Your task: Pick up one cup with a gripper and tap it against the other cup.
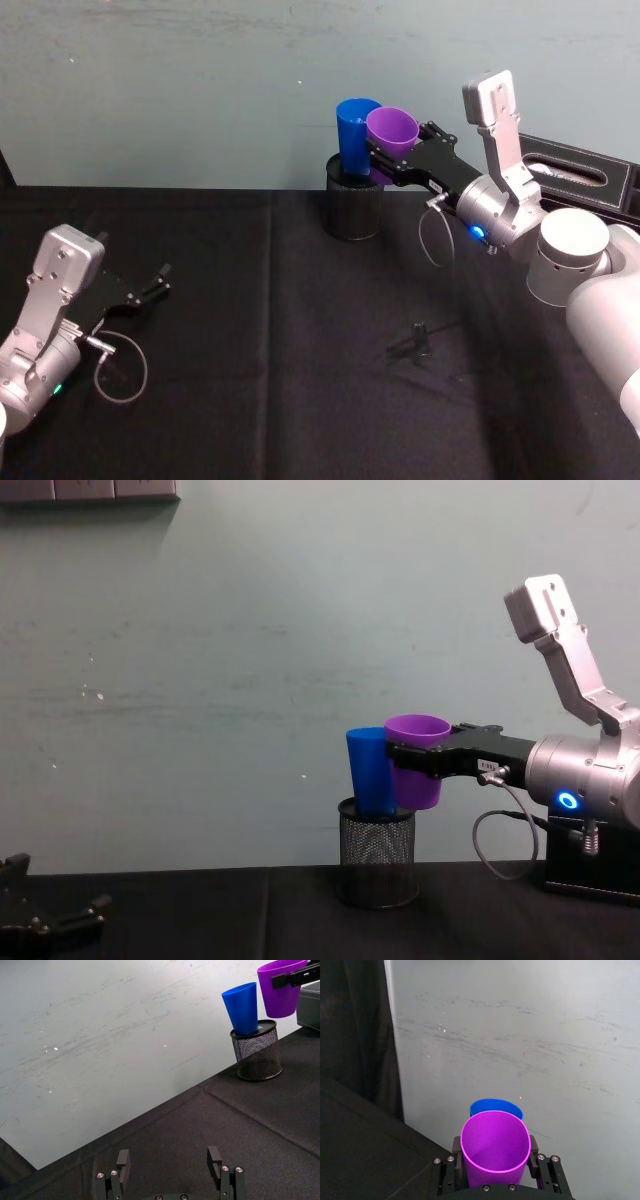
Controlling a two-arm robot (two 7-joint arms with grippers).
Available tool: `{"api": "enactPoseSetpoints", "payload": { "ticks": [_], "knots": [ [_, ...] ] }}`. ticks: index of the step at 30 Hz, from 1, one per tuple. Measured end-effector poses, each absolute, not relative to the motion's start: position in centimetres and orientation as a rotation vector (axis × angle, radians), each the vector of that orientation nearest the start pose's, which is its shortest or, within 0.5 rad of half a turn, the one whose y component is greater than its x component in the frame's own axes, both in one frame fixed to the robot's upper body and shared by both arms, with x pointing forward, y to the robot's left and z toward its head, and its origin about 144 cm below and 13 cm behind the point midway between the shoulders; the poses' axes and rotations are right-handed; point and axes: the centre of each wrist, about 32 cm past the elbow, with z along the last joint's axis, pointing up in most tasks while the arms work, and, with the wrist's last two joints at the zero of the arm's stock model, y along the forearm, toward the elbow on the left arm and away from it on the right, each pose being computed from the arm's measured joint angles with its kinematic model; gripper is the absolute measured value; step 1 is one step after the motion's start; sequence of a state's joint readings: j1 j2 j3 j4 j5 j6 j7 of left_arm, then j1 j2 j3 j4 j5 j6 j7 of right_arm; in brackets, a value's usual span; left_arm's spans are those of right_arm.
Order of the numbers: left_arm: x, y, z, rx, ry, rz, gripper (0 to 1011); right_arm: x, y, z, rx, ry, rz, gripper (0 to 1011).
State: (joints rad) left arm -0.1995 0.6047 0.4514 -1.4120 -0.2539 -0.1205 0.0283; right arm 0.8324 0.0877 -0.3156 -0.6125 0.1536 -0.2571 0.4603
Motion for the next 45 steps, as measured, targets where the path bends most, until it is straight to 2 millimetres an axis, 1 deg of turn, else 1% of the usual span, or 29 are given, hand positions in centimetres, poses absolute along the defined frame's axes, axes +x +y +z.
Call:
{"api": "enactPoseSetpoints", "payload": {
  "ticks": [45],
  "knots": [
    [48.9, 31.0, 114.0, 0.304, -0.285, 1.248, 1011, 67.3, -21.3, 120.1, -0.05, -0.173, -0.957, 734]
  ]
}}
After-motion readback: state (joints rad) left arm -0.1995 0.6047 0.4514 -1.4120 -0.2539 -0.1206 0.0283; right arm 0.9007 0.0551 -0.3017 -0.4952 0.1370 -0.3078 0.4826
